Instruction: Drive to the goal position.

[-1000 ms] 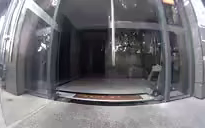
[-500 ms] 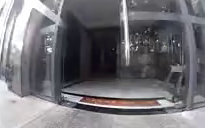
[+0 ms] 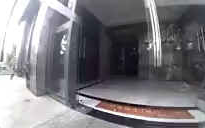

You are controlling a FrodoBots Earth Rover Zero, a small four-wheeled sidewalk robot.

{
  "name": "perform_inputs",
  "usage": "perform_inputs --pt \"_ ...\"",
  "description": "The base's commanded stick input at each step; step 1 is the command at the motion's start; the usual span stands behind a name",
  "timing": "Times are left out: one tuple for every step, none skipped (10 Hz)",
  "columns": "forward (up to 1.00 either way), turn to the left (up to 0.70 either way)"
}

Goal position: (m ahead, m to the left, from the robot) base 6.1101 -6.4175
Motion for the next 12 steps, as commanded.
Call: perform_inputs --pt "0.45 0.24" --pt "0.45 0.07" --pt "0.45 0.01" --pt "0.45 0.00" --pt "0.45 -0.13" --pt "0.45 -0.22" --pt "0.45 -0.27" --pt "0.45 -0.27" --pt "0.45 -0.27" --pt "0.45 -0.27" --pt "0.45 -0.27" --pt "0.45 -0.27"
